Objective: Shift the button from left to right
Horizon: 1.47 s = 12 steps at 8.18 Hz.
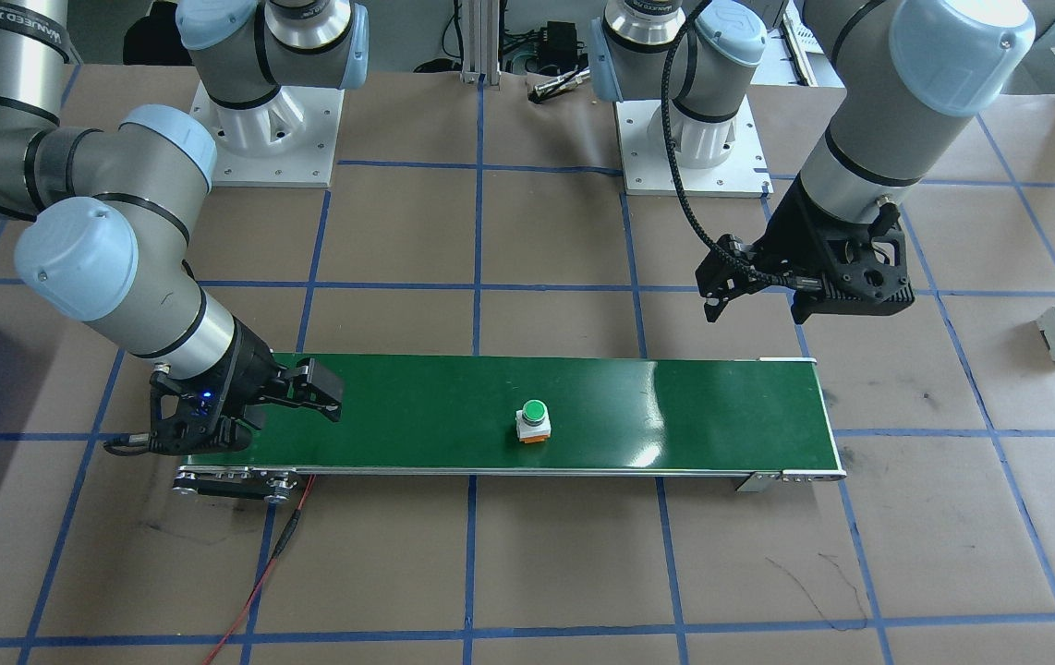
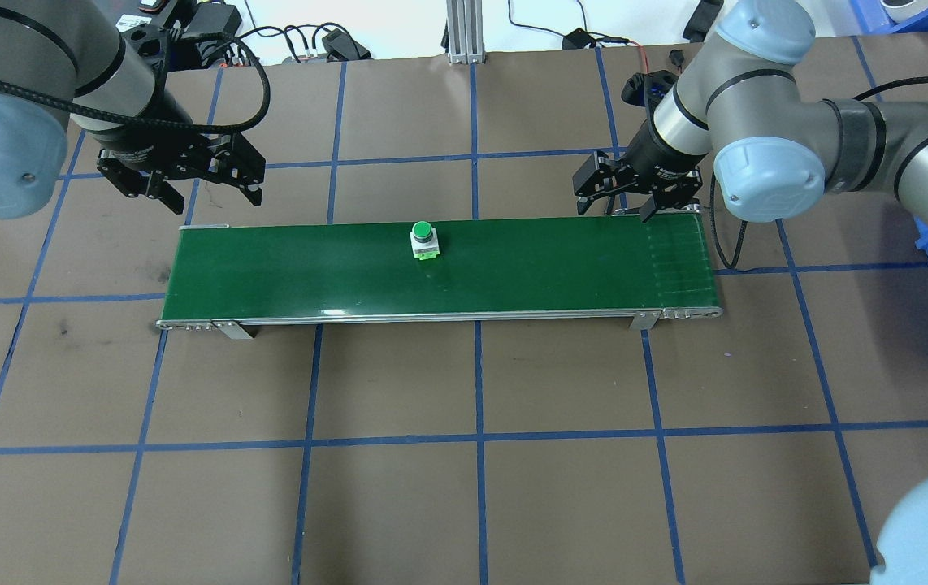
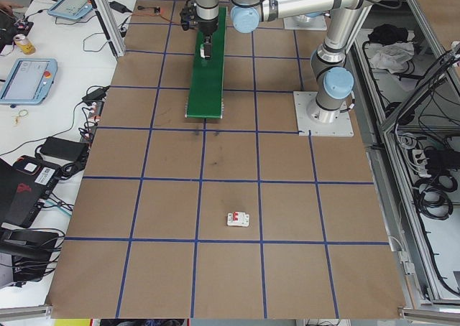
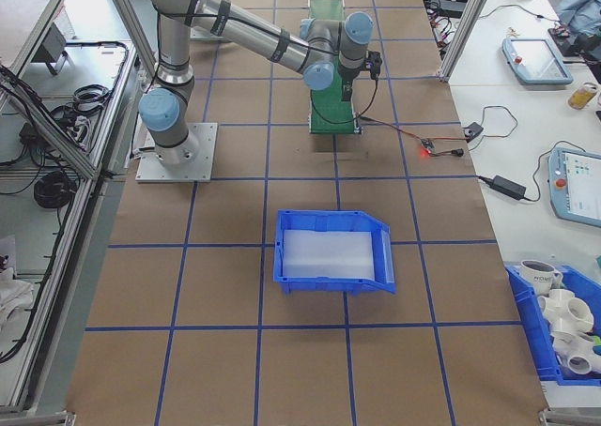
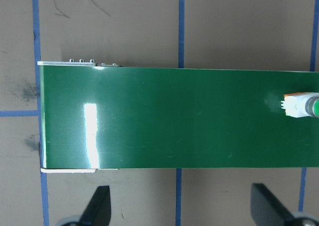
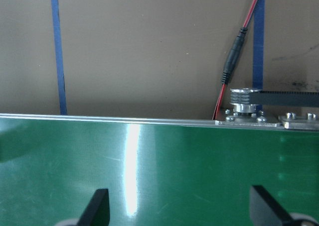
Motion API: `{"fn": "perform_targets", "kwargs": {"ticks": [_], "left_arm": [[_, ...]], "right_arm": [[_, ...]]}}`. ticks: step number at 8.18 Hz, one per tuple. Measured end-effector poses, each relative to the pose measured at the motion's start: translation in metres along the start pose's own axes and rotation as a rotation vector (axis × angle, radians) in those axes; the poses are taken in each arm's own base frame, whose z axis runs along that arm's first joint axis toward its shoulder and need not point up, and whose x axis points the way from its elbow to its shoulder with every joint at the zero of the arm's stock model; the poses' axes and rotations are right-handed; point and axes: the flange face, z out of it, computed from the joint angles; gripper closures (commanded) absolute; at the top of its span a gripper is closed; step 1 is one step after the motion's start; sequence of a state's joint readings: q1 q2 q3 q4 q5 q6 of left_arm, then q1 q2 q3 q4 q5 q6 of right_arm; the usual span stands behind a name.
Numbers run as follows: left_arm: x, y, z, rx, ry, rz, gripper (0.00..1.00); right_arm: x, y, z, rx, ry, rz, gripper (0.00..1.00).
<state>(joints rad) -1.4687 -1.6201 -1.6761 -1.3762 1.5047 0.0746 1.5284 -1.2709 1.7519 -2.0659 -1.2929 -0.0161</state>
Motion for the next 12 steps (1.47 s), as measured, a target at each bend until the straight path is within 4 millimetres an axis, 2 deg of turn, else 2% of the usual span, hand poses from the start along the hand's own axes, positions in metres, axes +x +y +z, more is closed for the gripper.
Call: {"fn": "perform_targets", "kwargs": {"ticks": [3, 8, 10, 12], "left_arm": [[-0.002, -0.001, 0.002, -0.003, 0.004, -0.005, 0.00], [-0.003, -0.002, 0.004, -0.006, 0.003, -0.009, 0.00], [-0.003, -0.002, 0.004, -0.006, 0.003, -0.012, 0.00], [-0.003, -0.001, 0.004, -0.006, 0.002, -0.011, 0.00]], "right_arm": [[-0.024, 0.004, 0.001, 0.020, 0.007, -0.043, 0.00], [-0.097, 0.026, 0.011, 0.049, 0.073, -0.071, 0.00], [-0.108, 0.029, 0.018, 0.050, 0.077, -0.068, 0.00], [-0.106, 0.026, 0.032, 0.039, 0.094, -0.068, 0.00]]}}
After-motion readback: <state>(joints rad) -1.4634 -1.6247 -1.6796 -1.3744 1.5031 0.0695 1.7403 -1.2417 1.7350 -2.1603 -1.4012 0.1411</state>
